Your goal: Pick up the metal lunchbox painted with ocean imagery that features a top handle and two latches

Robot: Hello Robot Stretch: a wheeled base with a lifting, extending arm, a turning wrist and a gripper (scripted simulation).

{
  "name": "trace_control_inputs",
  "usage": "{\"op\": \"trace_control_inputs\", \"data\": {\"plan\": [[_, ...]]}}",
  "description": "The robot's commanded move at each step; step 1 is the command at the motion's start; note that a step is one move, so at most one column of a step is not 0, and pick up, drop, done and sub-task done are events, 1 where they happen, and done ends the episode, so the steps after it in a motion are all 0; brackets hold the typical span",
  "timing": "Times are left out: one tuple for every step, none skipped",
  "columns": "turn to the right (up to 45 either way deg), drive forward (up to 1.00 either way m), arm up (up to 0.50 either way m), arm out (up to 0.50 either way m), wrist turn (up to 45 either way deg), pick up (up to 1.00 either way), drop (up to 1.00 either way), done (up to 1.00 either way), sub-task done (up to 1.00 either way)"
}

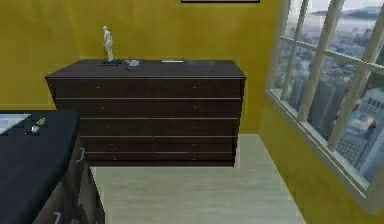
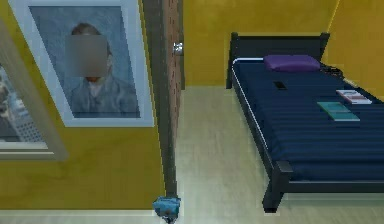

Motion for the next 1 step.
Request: {"op": "trace_control_inputs", "data": {"plan": [[0.0, 0.0, 0.08, 0.0, 0.0, 0.0, 0.0, 0.0, 0.0]]}}
